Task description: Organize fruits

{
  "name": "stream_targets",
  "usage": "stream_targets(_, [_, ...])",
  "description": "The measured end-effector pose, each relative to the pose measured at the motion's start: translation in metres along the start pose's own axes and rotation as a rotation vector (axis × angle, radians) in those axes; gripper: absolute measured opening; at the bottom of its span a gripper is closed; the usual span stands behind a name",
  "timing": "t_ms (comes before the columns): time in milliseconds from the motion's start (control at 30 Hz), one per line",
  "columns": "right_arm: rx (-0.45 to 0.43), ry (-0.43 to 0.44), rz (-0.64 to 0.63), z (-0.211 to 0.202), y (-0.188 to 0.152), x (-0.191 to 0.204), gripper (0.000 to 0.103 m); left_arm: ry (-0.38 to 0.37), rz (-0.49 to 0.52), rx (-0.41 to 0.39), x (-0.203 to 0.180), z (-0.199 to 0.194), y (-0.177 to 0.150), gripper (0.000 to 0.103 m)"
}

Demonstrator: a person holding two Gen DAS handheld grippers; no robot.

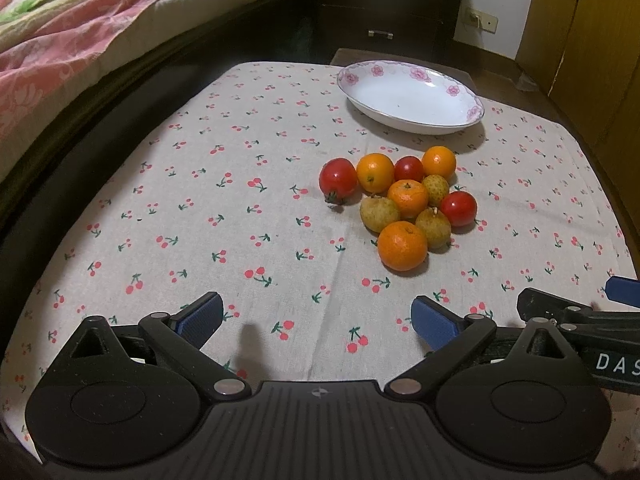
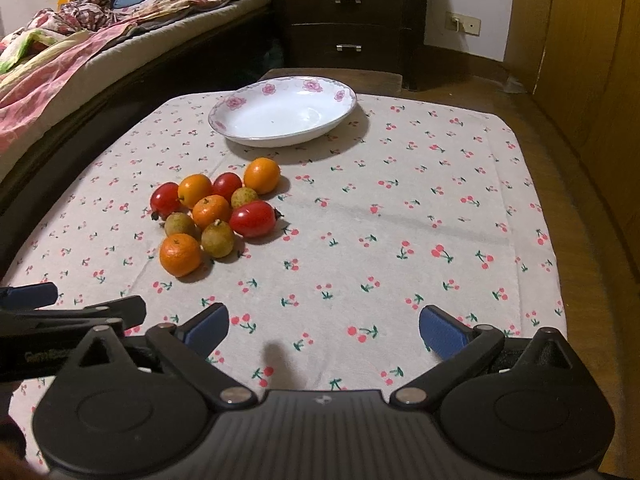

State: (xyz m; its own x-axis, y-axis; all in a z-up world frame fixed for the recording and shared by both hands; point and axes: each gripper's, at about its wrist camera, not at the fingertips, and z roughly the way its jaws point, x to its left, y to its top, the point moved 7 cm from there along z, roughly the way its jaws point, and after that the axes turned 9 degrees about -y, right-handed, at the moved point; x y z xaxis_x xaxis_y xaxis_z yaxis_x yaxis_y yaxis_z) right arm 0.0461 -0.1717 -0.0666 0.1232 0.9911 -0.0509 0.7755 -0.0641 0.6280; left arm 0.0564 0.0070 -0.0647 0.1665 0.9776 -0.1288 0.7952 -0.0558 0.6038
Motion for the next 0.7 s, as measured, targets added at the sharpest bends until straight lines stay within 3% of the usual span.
stream_targets(700, [0.071, 0.018, 0.047, 0.020, 0.012, -0.018, 0.085, -0.049, 0.055, 0.026, -0.027, 0.042, 0.024, 0.100])
